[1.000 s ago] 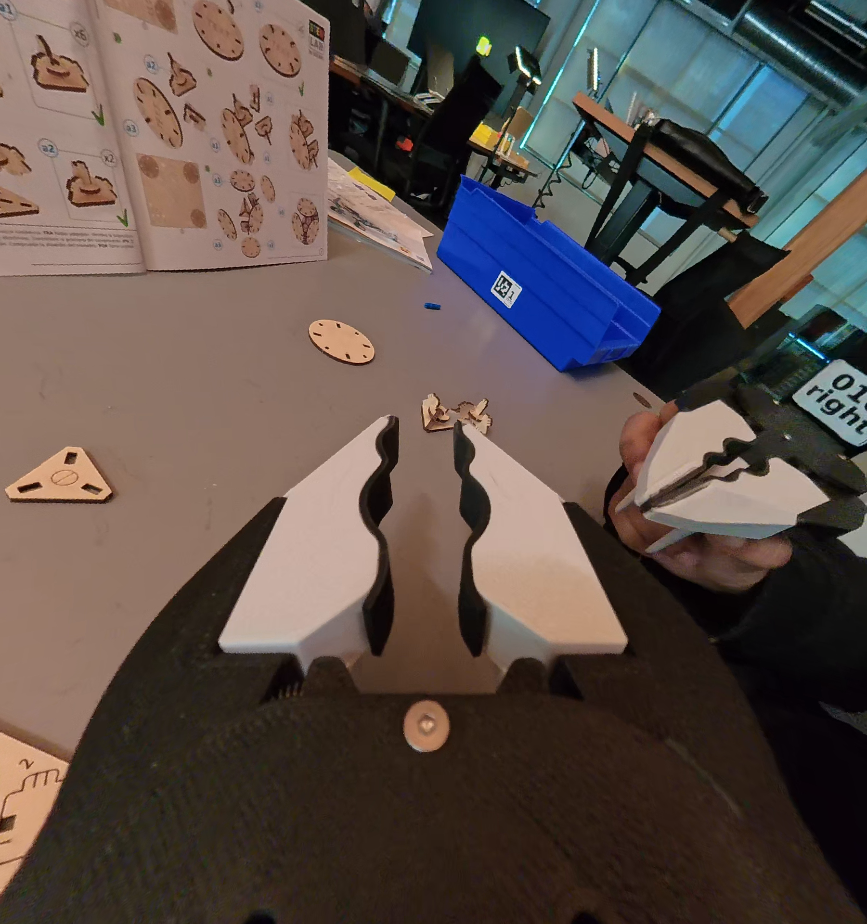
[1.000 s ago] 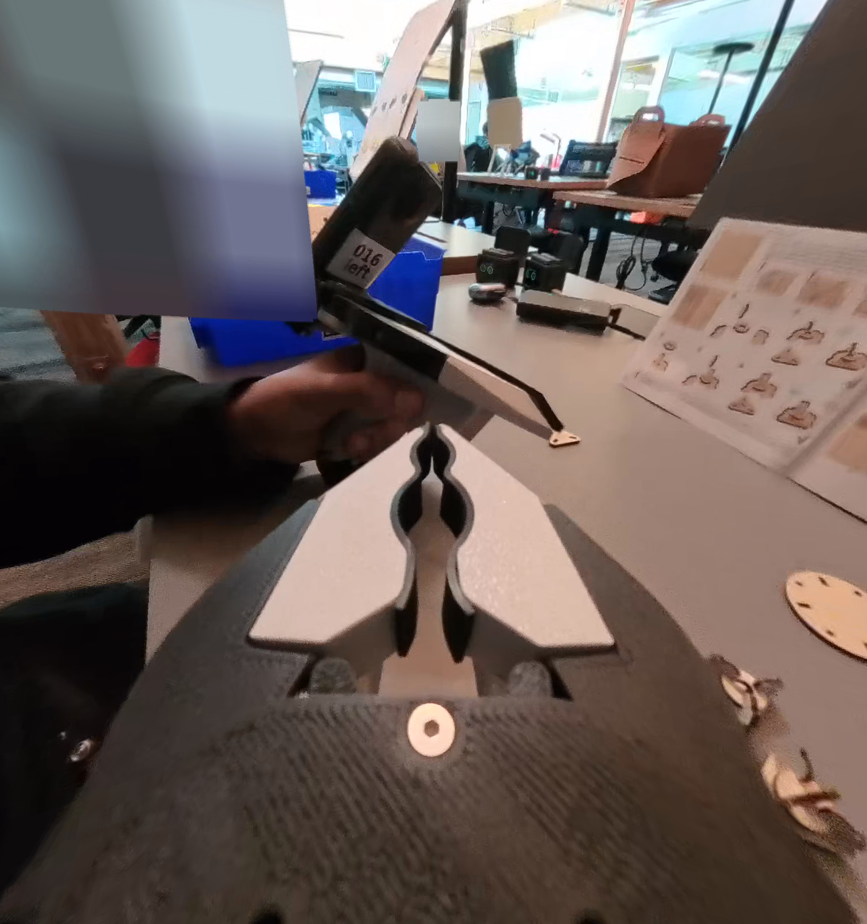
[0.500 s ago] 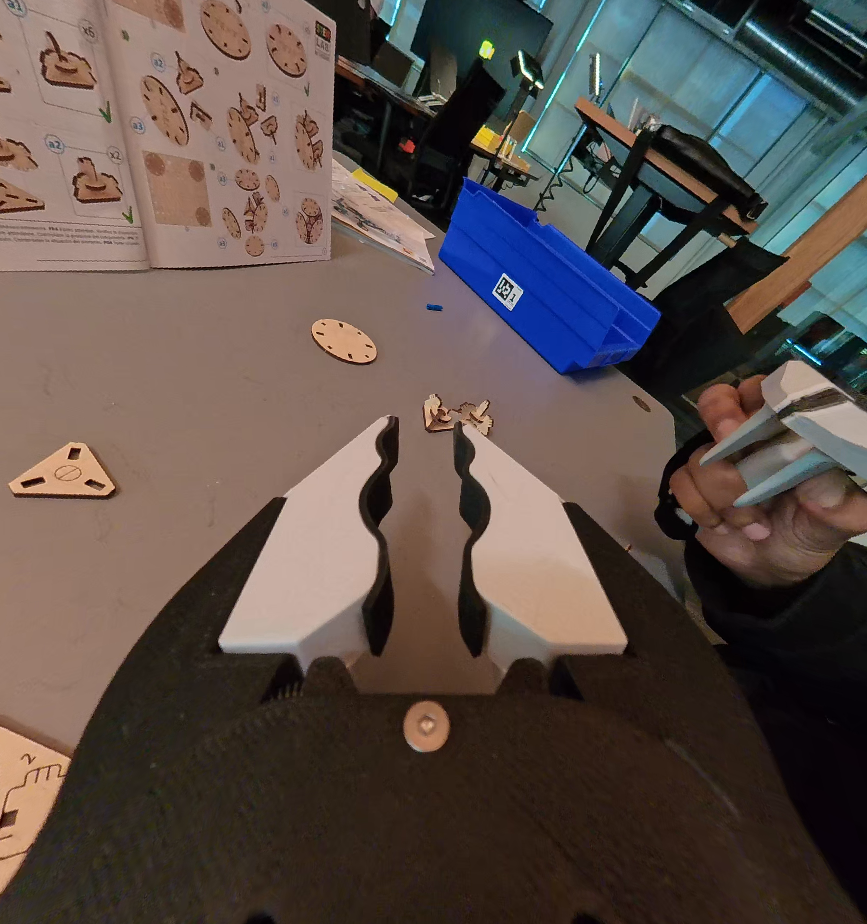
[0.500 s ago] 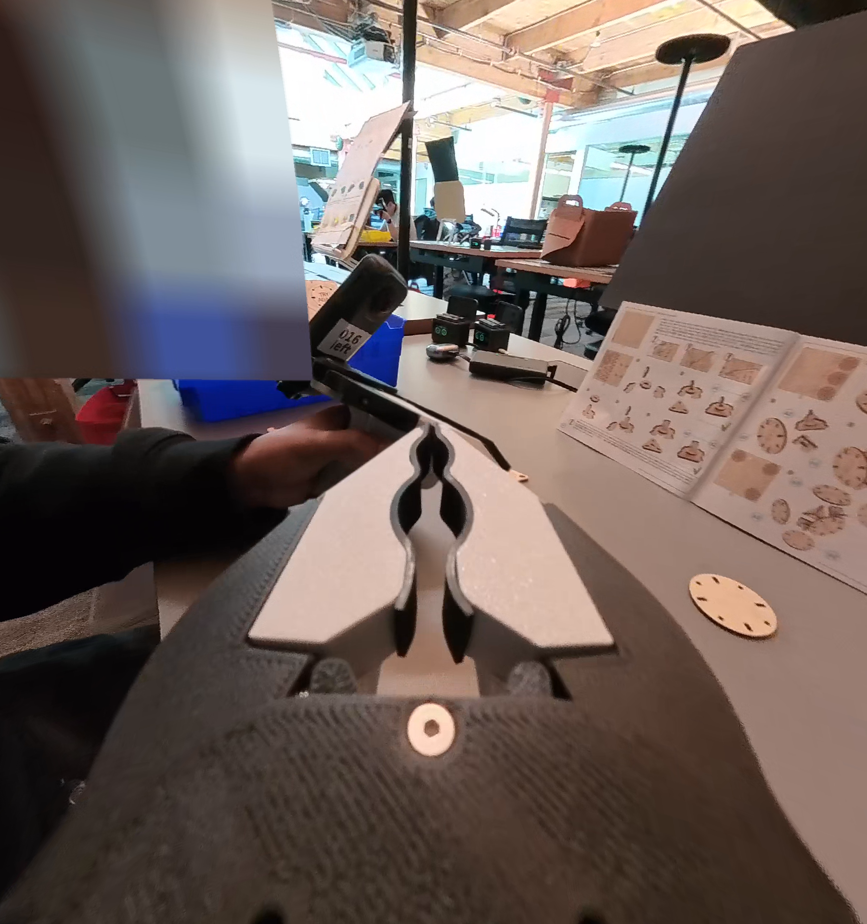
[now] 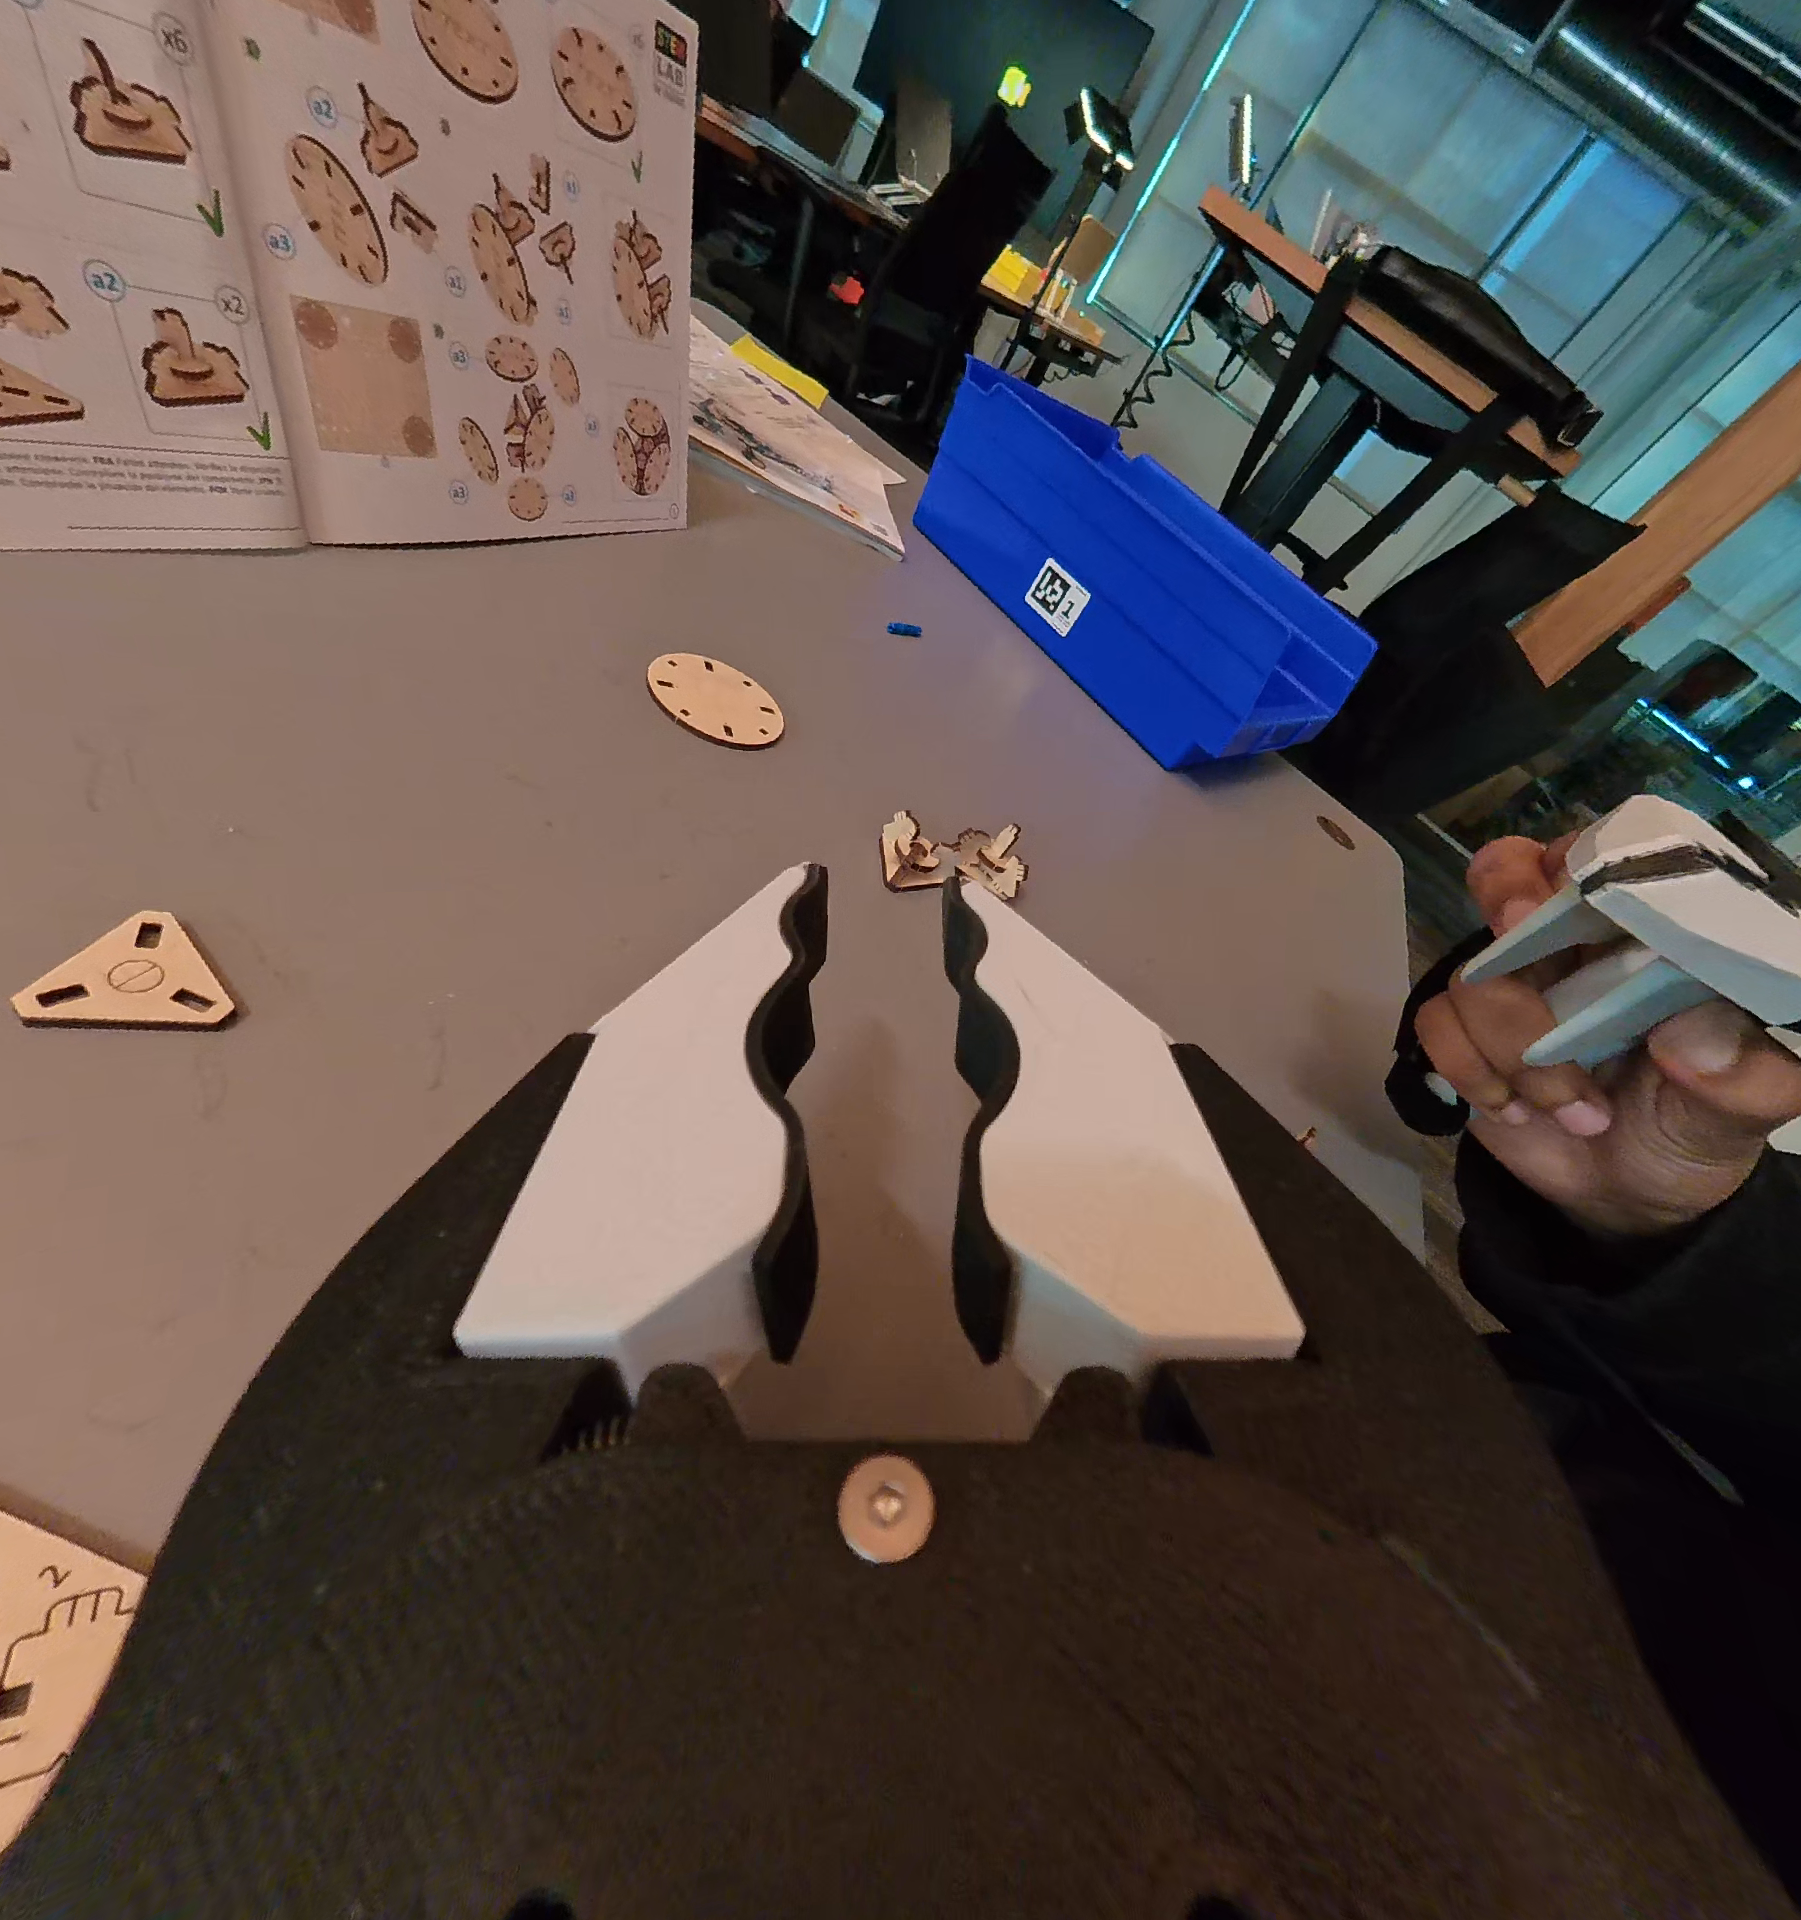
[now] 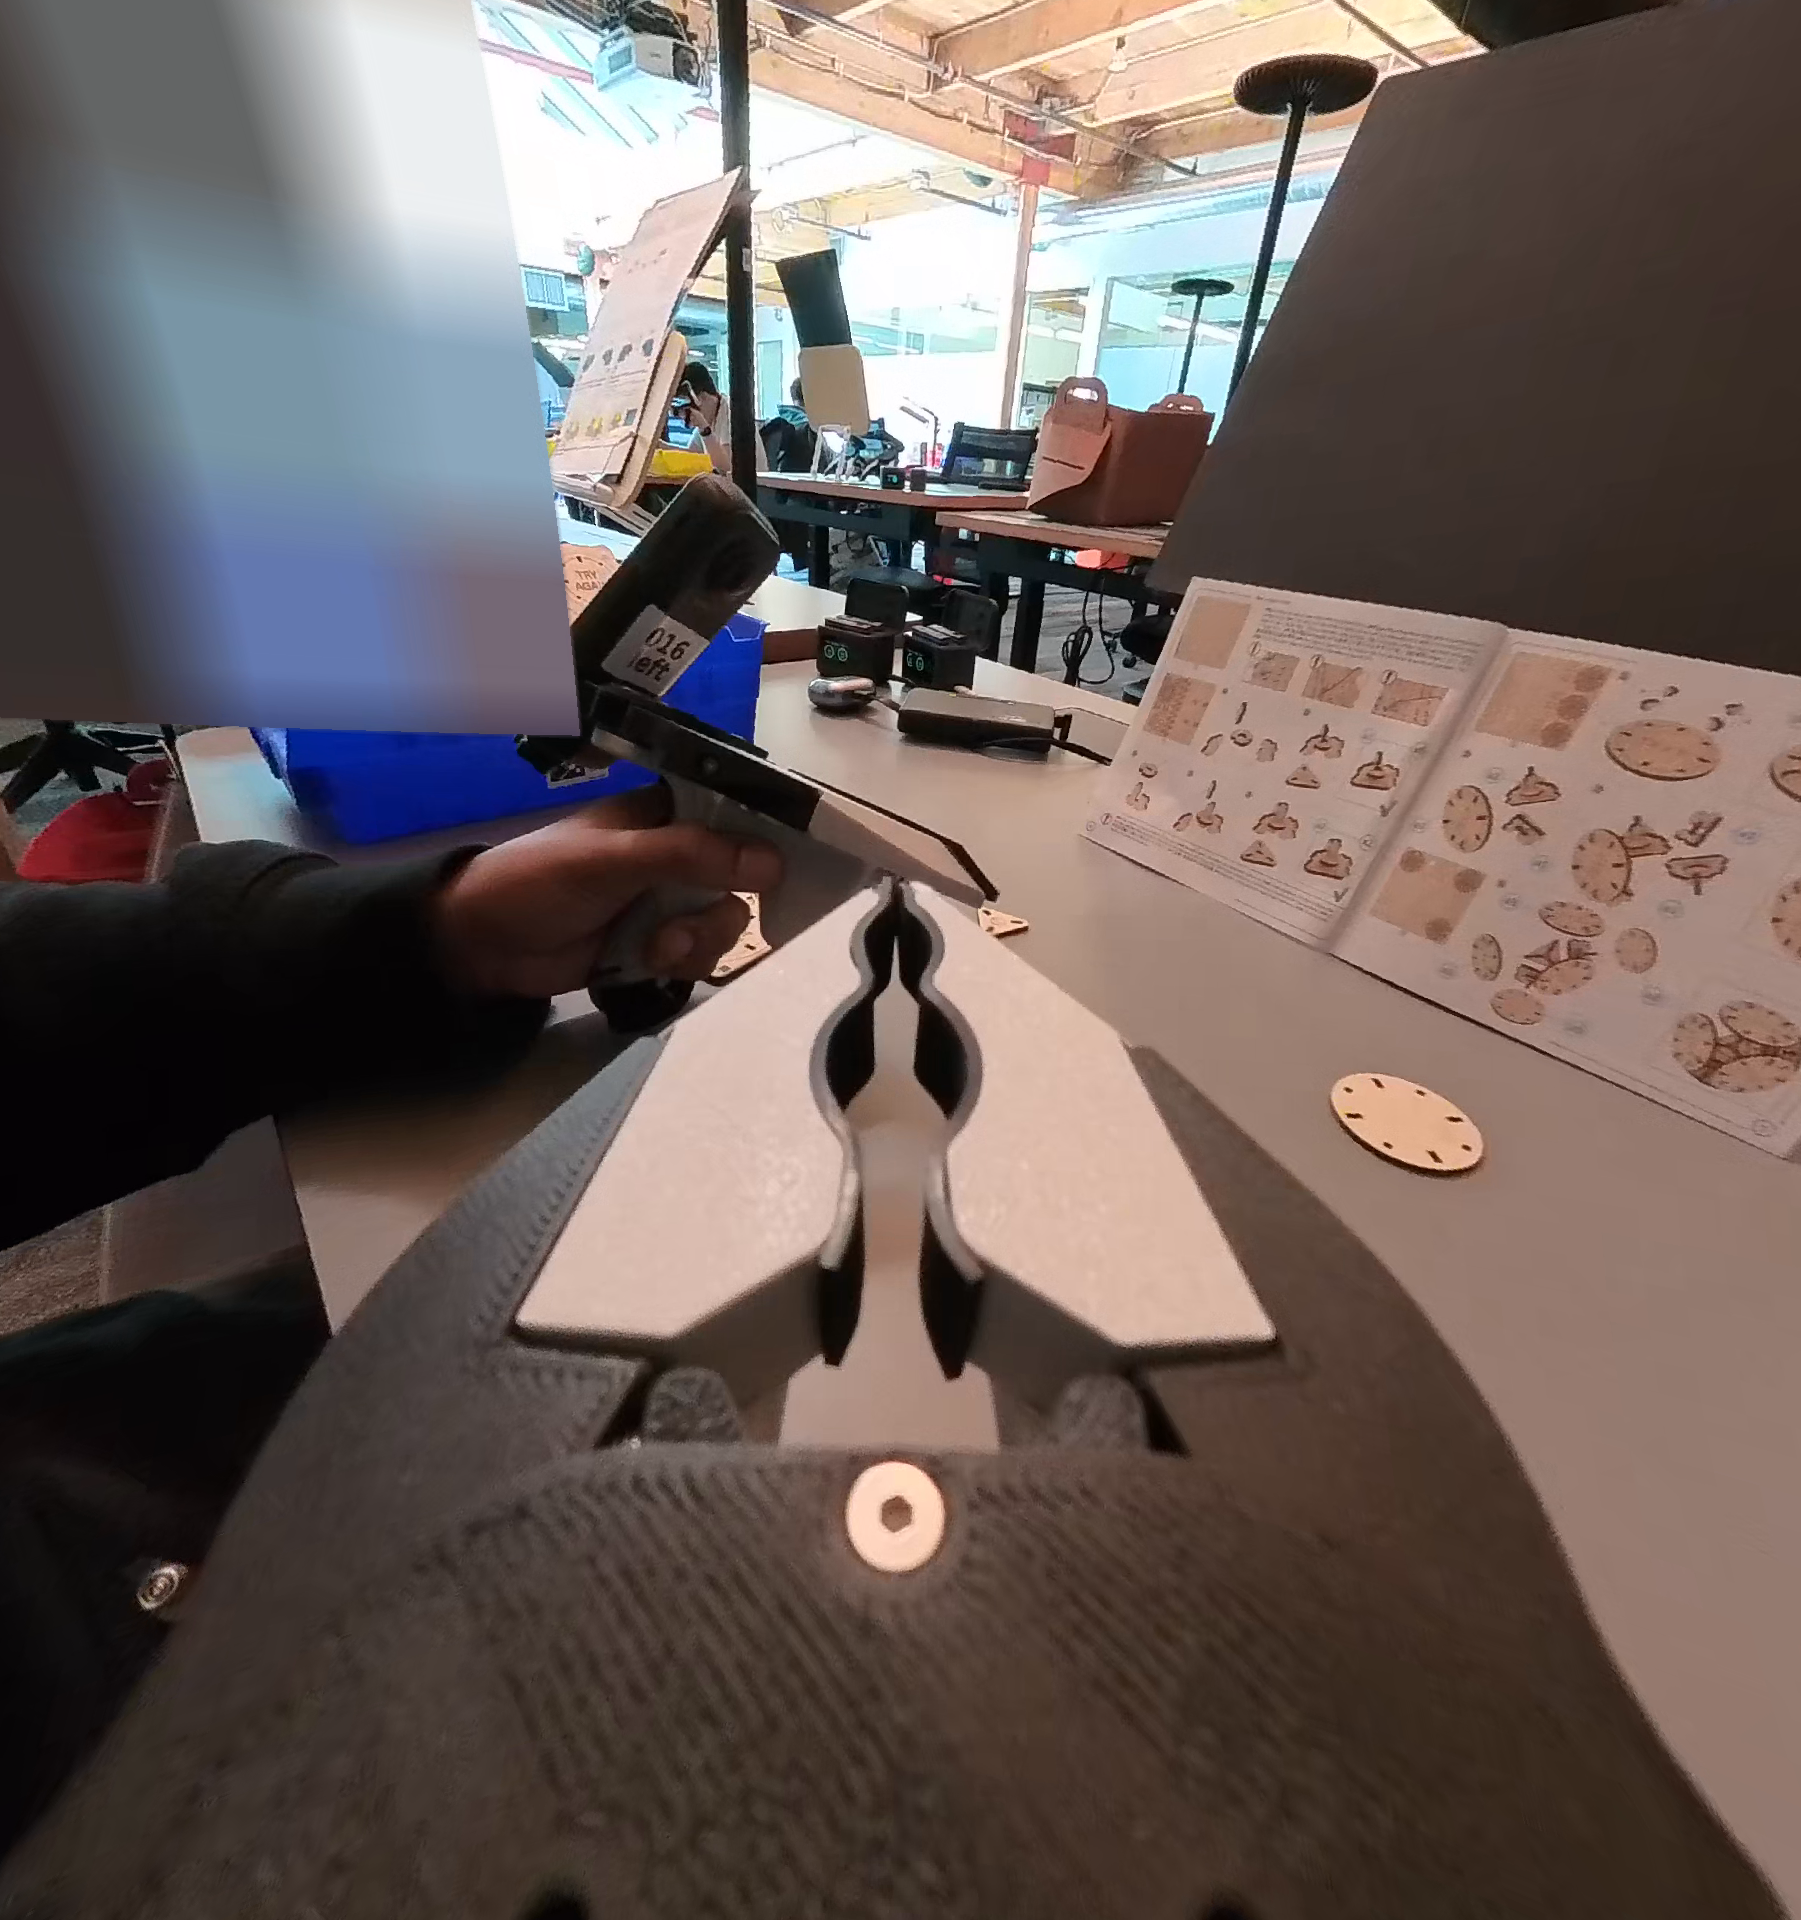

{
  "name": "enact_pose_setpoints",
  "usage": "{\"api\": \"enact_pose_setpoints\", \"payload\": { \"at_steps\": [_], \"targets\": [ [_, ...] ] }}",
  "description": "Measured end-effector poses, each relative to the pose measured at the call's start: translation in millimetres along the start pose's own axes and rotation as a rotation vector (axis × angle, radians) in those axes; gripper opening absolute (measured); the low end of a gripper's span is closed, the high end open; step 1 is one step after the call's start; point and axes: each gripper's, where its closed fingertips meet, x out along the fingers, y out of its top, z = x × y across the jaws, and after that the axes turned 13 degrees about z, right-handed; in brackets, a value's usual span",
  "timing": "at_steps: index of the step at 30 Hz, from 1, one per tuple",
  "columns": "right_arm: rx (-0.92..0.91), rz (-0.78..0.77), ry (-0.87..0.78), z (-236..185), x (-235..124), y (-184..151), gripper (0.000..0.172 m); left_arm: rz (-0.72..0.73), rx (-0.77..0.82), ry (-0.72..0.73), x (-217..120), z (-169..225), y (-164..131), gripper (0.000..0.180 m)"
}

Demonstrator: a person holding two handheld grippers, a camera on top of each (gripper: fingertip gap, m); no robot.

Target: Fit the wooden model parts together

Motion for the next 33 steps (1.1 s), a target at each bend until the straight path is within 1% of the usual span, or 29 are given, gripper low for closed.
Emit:
{"api": "enact_pose_setpoints", "payload": {
  "at_steps": [4,8,11,15,17,23,28,31,33],
  "targets": [
    [-0.012,0.013,-0.017,1.6,5.2,-0.6,0.000,0.001,-0.002,0.001,-0.2,-0.4,0.1,0.021],
    [-0.021,-0.006,-0.001,-1.5,12.9,-7.1,0.000,0.000,-0.003,0.000,-0.1,-0.1,0.0,0.021],
    [-0.011,0.053,-0.071,8.5,15.4,-0.3,0.000,-0.002,-0.003,-0.002,0.2,0.4,-0.4,0.021],
    [0.113,0.053,-0.086,13.0,20.9,-3.1,0.000,-0.002,-0.006,-0.002,0.1,0.3,-0.5,0.021],
    [0.146,0.064,-0.089,14.3,22.8,-3.9,0.000,-0.003,-0.006,-0.002,0.1,0.2,-0.6,0.021],
    [0.137,0.069,-0.046,5.2,26.4,-5.6,0.000,-0.004,-0.009,-0.002,0.3,0.2,-0.9,0.021],
    [0.176,0.057,0.013,-3.7,29.4,-12.2,0.000,-0.004,-0.009,-0.002,0.2,-0.1,-1.0,0.021],
    [0.183,0.075,0.018,-5.5,31.8,-9.0,0.000,-0.004,-0.010,-0.002,0.2,-0.1,-1.0,0.021],
    [0.151,0.089,0.022,-8.2,33.7,-4.0,0.000,-0.004,-0.010,-0.003,0.3,0.1,-0.9,0.021]
  ]
}}
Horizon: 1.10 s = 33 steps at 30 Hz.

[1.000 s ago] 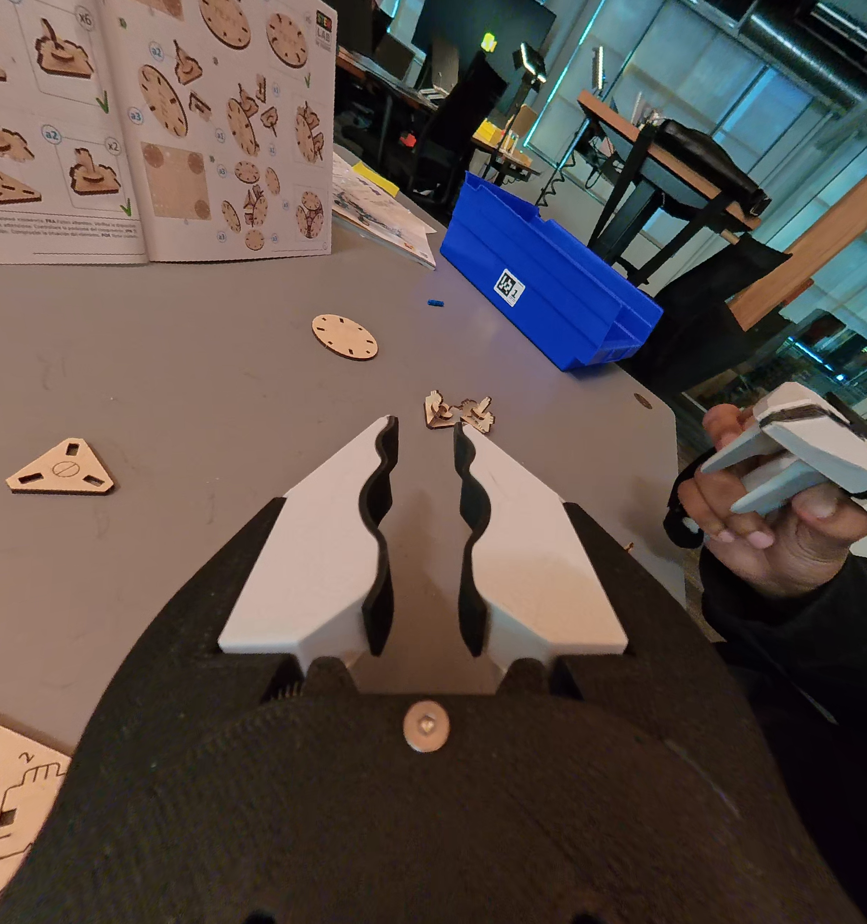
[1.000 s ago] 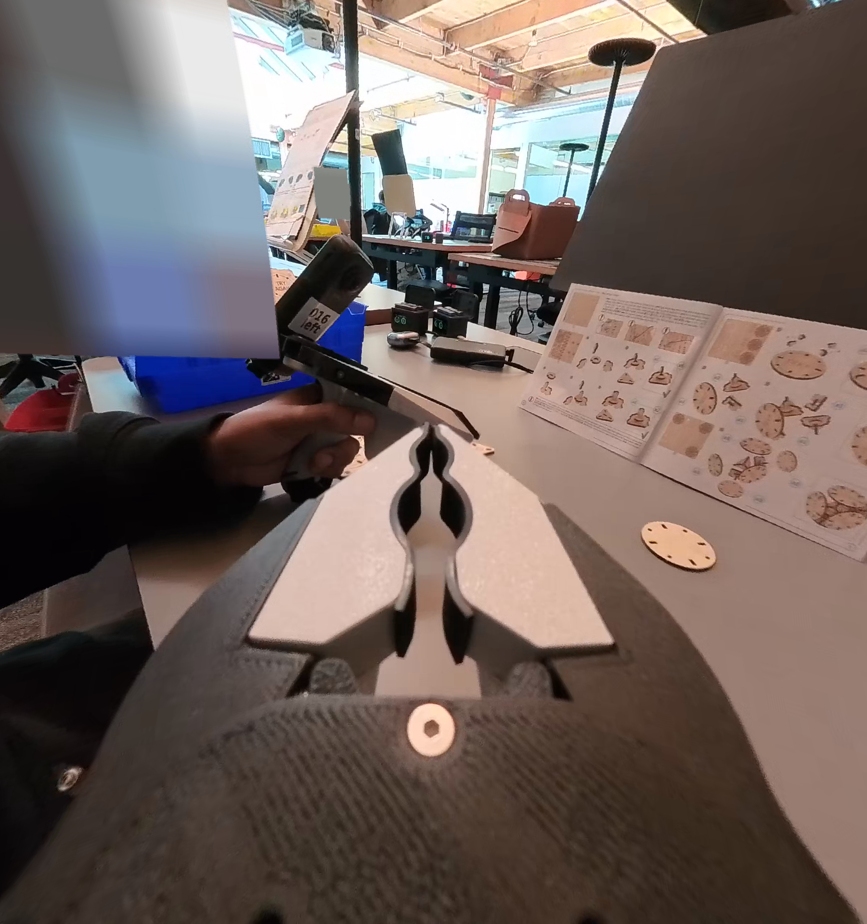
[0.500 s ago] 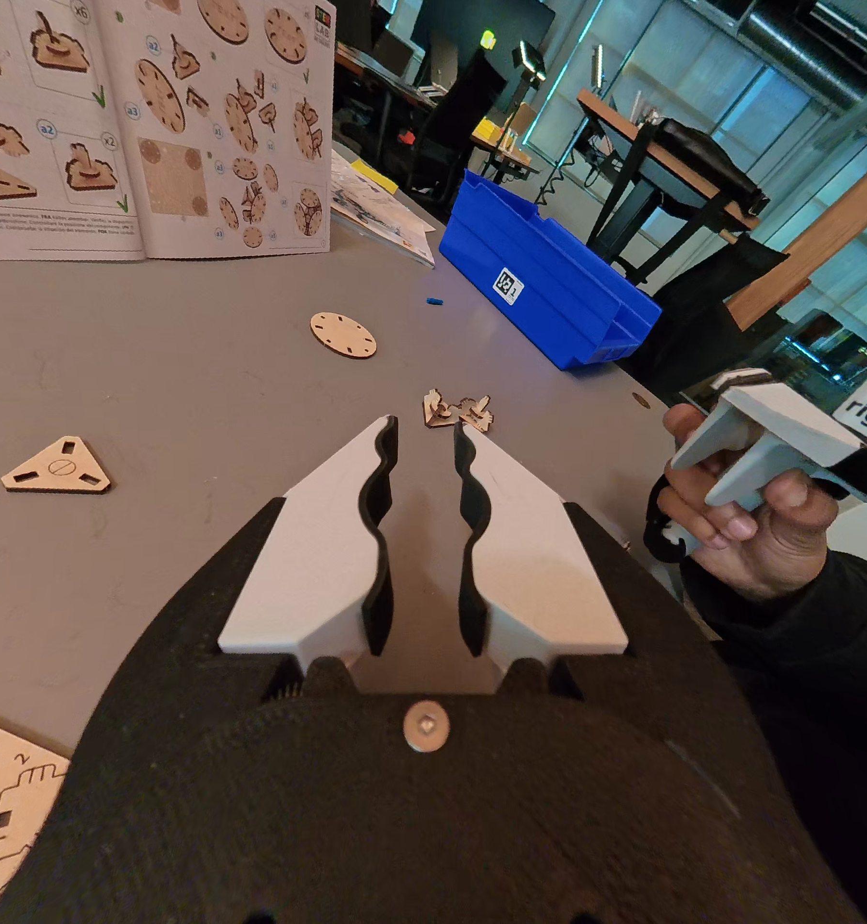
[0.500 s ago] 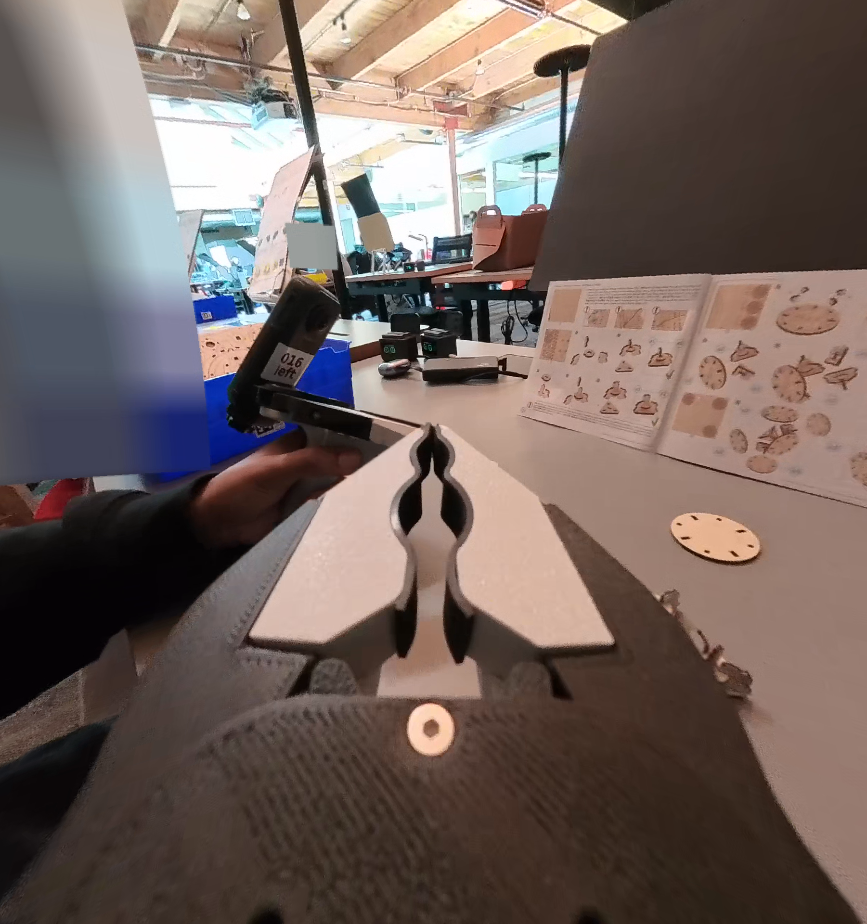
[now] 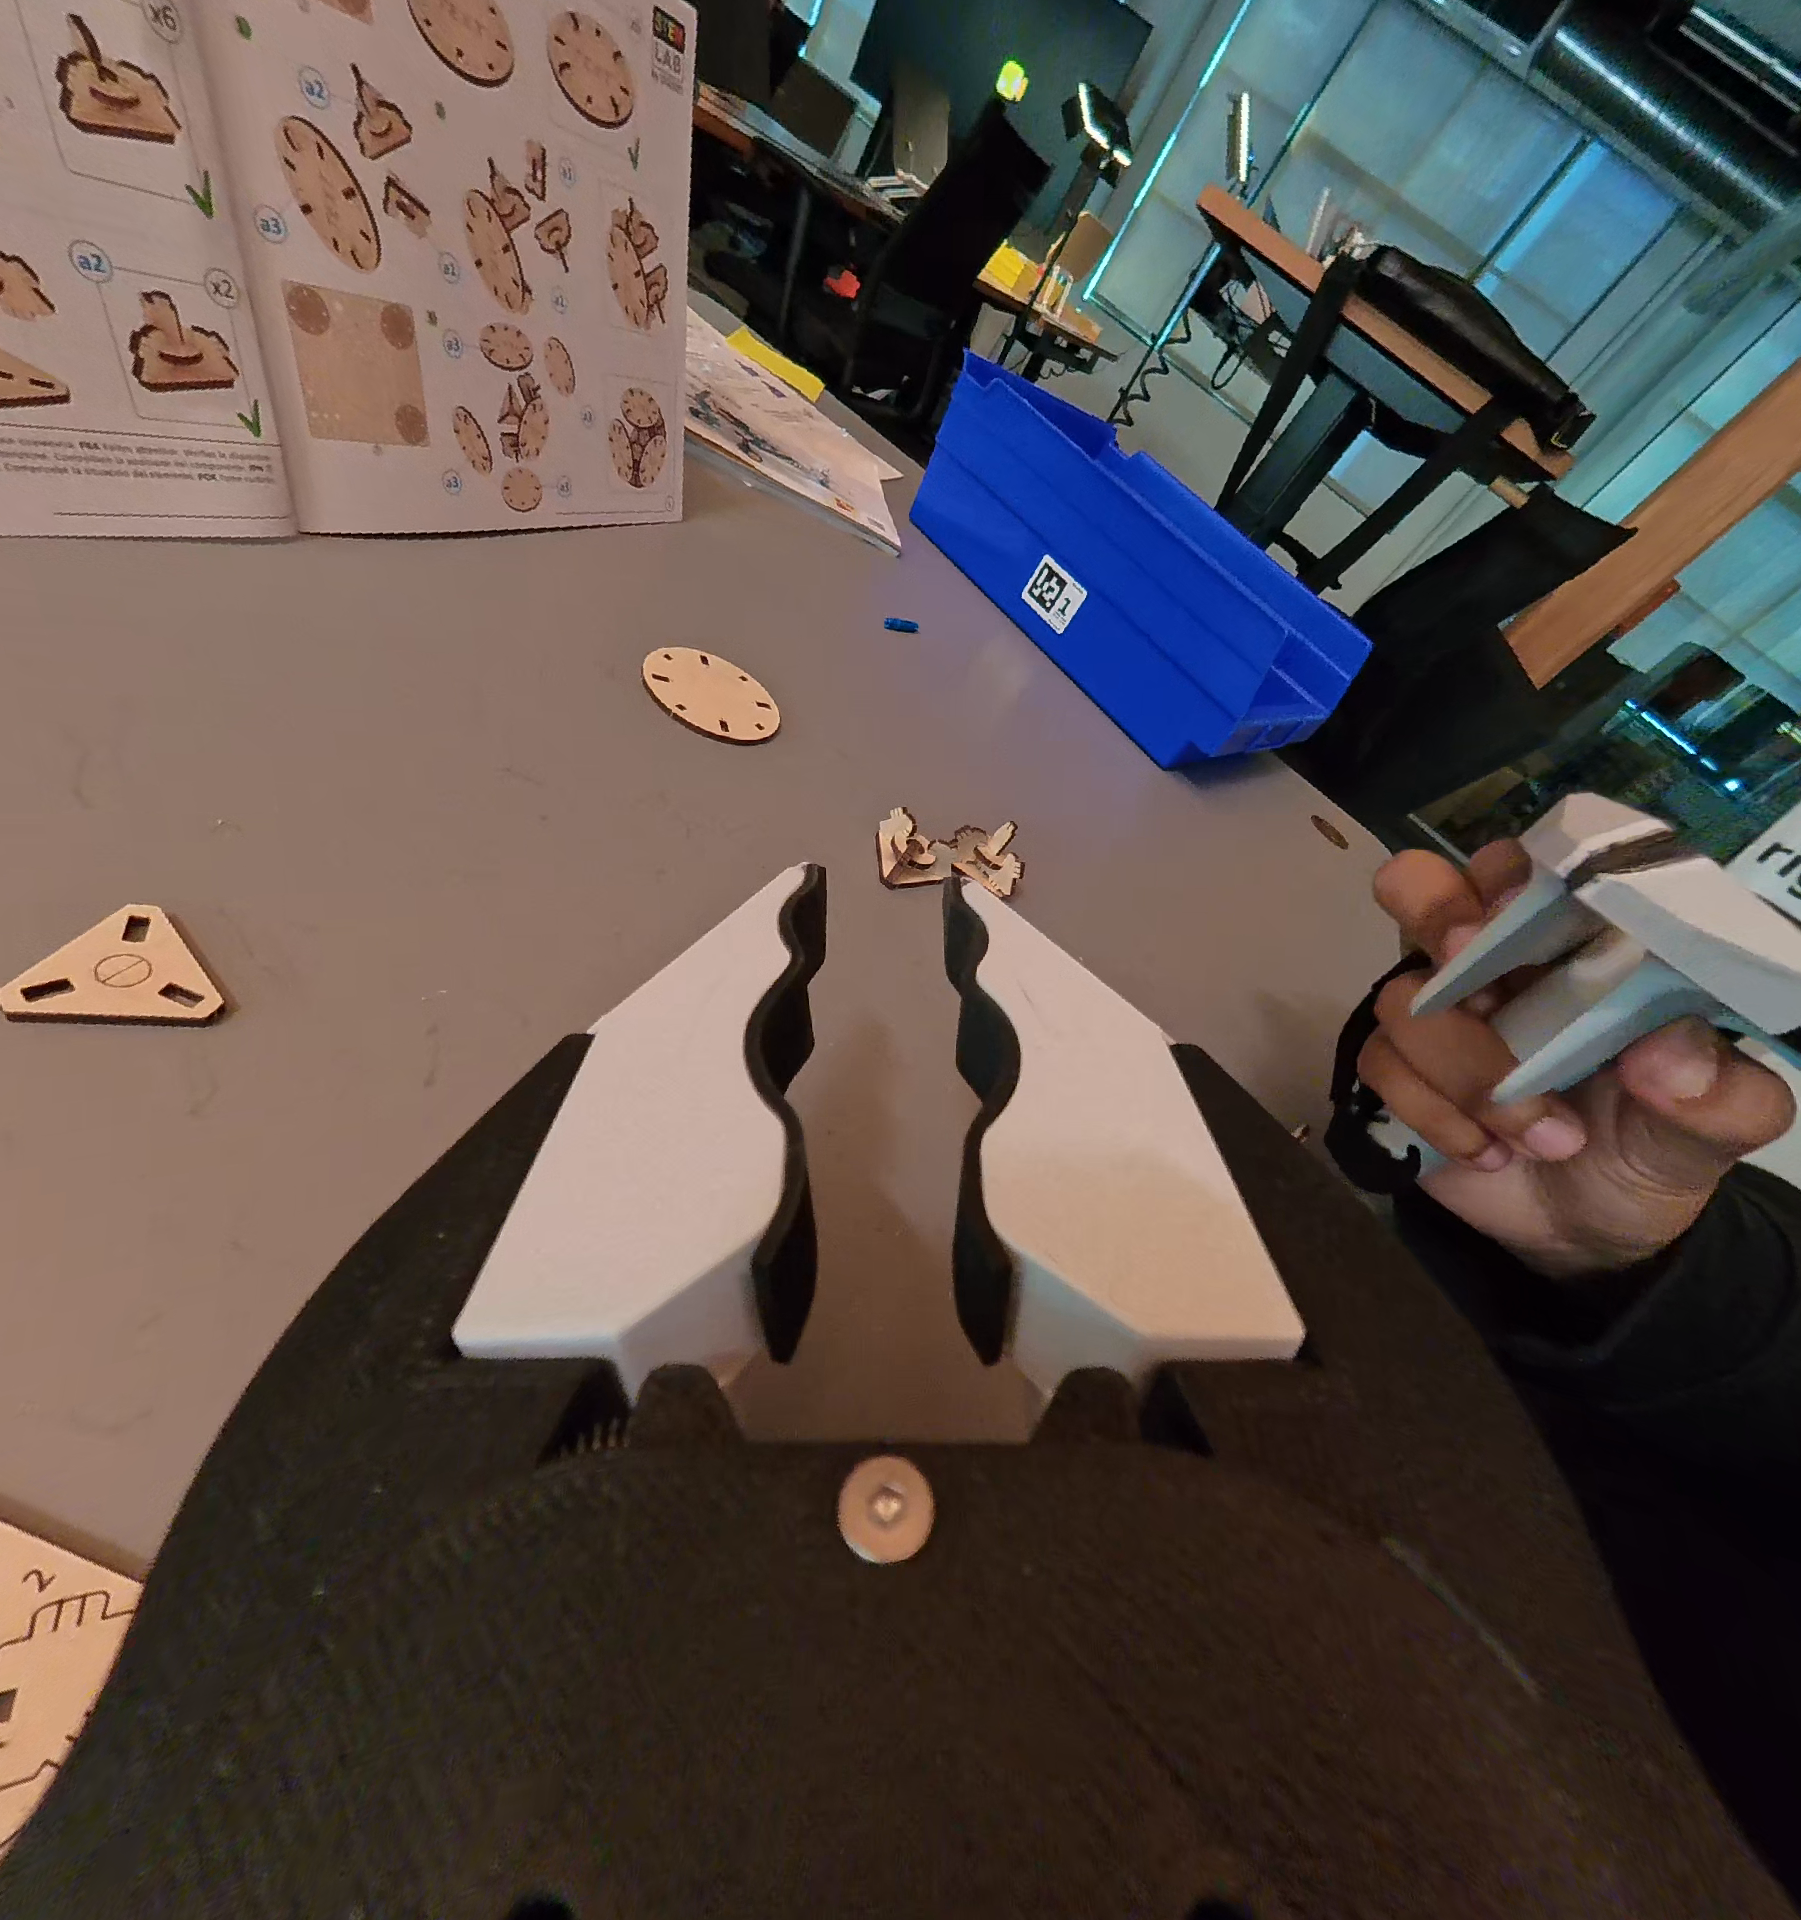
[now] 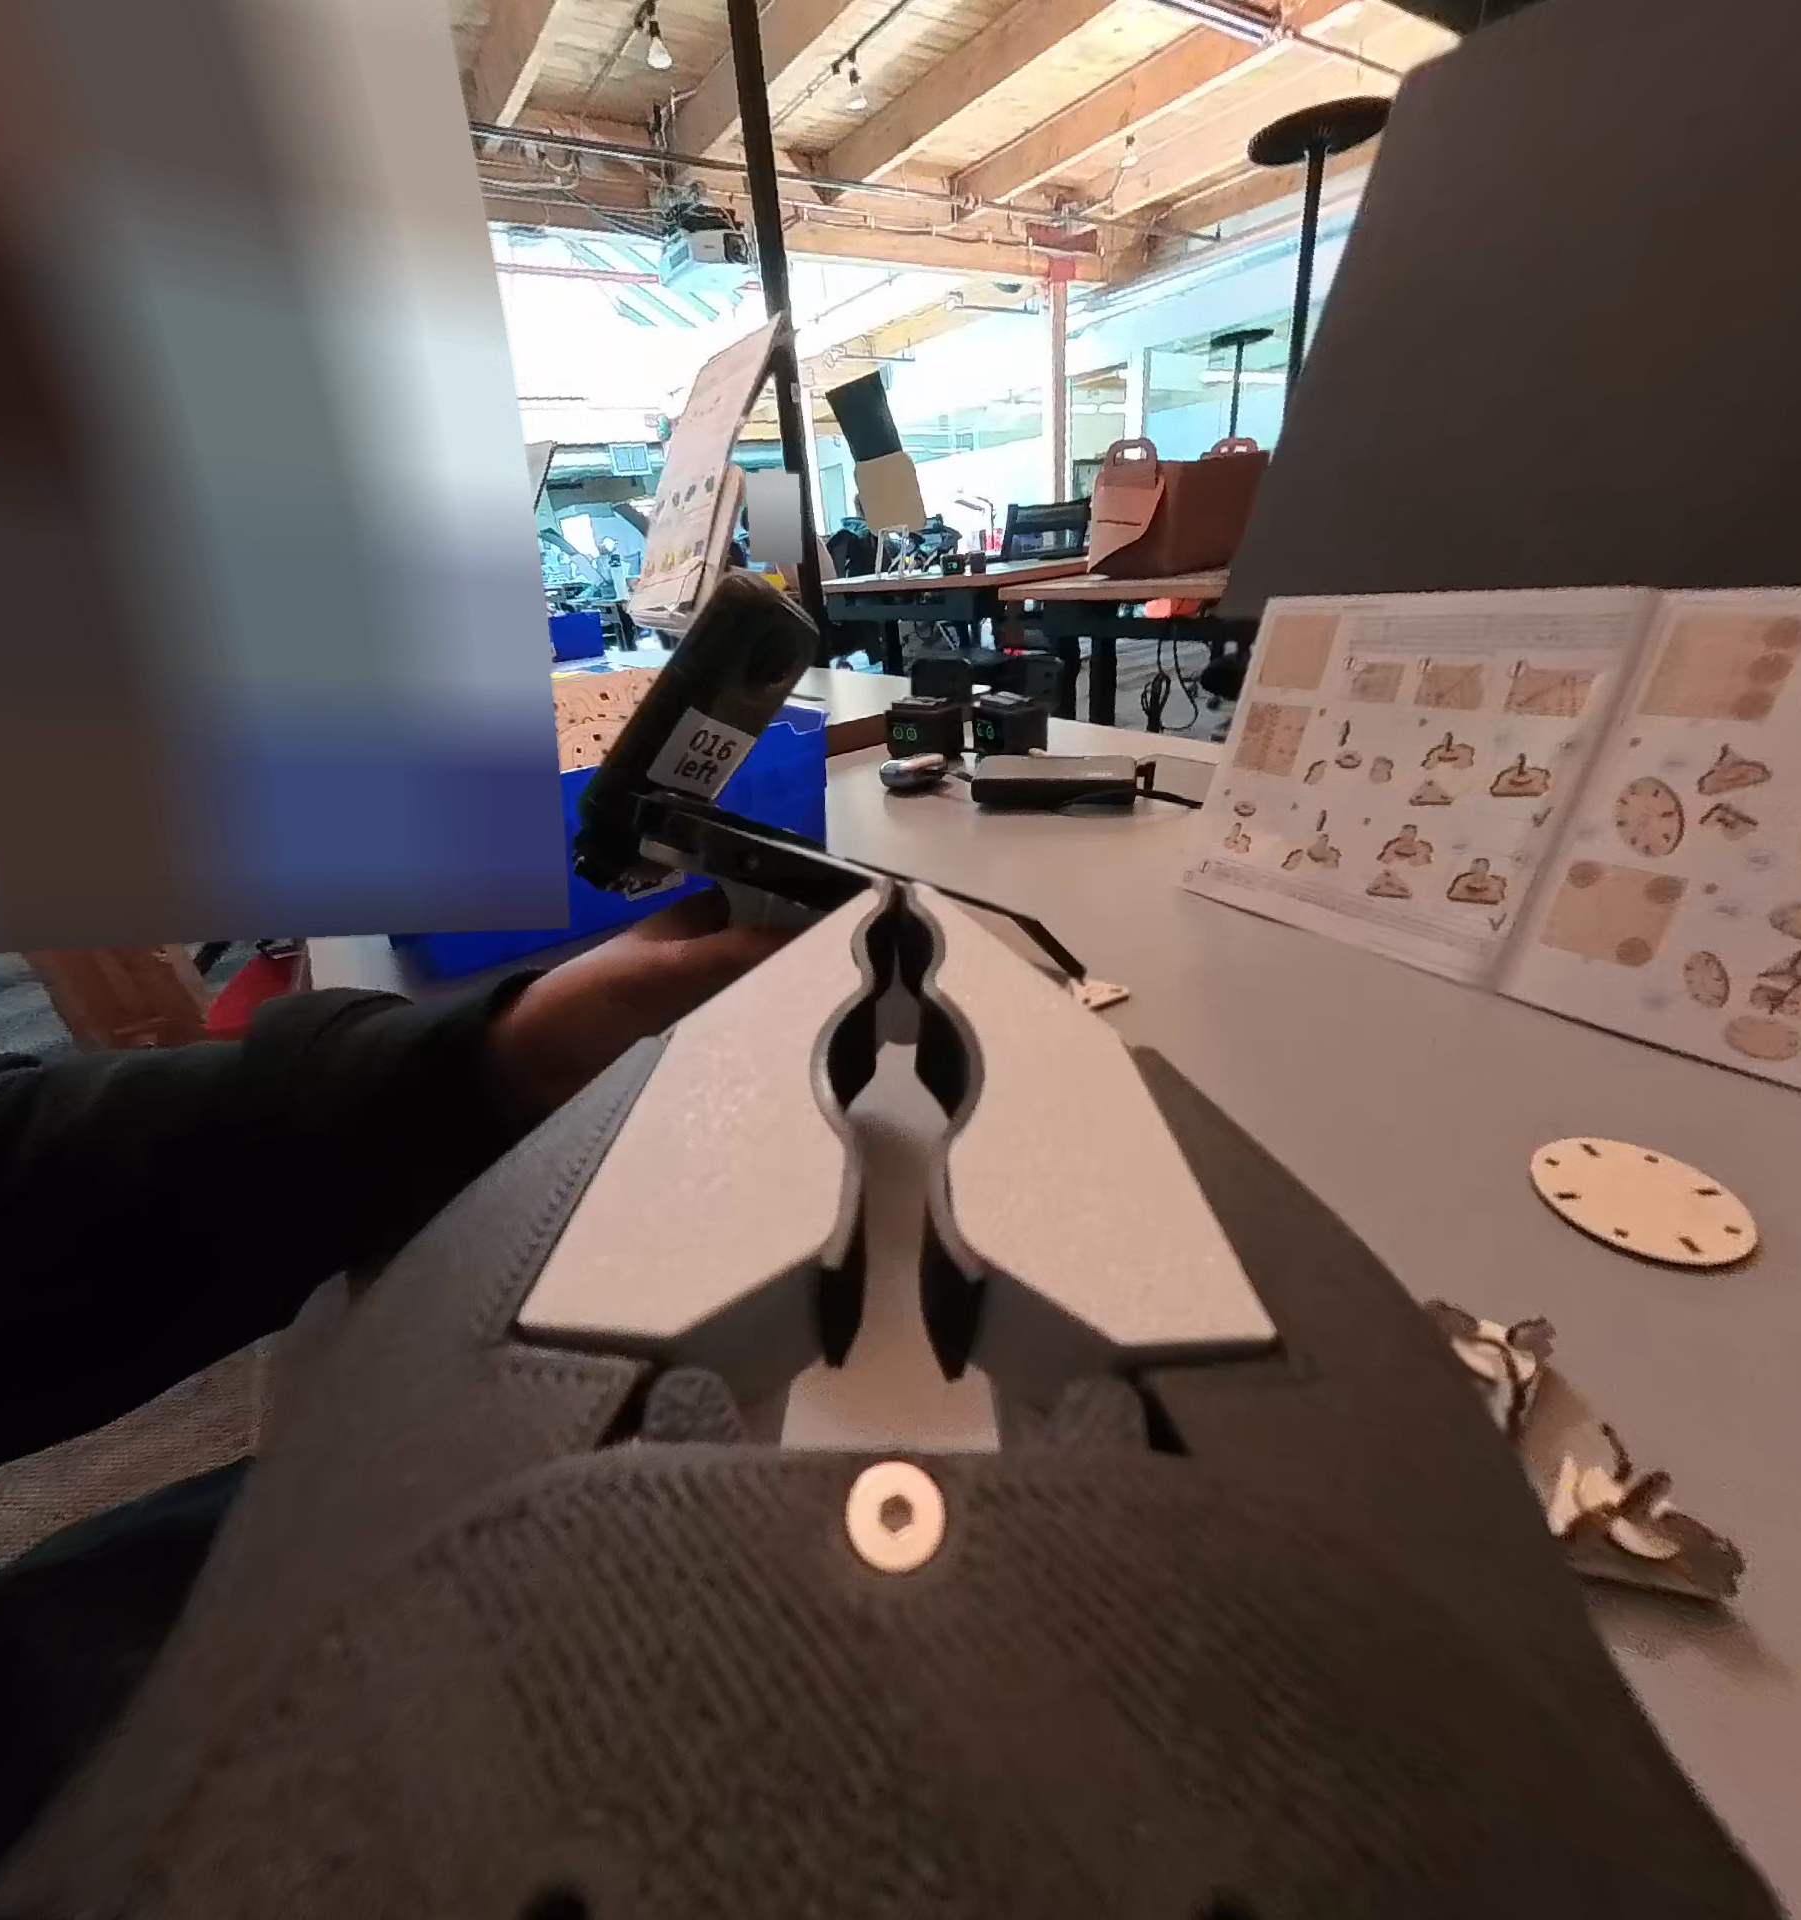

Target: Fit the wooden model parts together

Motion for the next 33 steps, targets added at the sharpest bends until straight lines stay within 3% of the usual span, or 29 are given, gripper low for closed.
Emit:
{"api": "enact_pose_setpoints", "payload": {
  "at_steps": [3,6,11,15,28,33],
  "targets": [
    [-0.063,-0.010,0.004,-3.4,2.7,-2.3,0.000,0.001,-0.003,-0.002,0.0,0.5,0.1,0.021],
    [-0.079,-0.106,-0.023,5.3,1.6,-27.4,0.000,0.001,-0.003,-0.002,0.1,0.8,0.2,0.021],
    [-0.102,-0.025,-0.040,3.4,4.0,-1.4,0.000,0.003,-0.005,0.000,-0.3,-0.2,0.5,0.021],
    [-0.113,-0.123,-0.024,2.6,3.5,-31.4,0.000,-0.001,0.000,-0.002,0.1,0.8,-0.2,0.021],
    [-0.076,-0.019,-0.041,2.1,0.3,7.3,0.000,0.001,-0.009,-0.002,-0.2,0.1,0.0,0.021],
    [-0.068,-0.227,-0.152,19.7,-26.3,-11.4,0.000,0.001,-0.015,-0.003,-0.3,-0.2,0.0,0.021]
  ]
}}
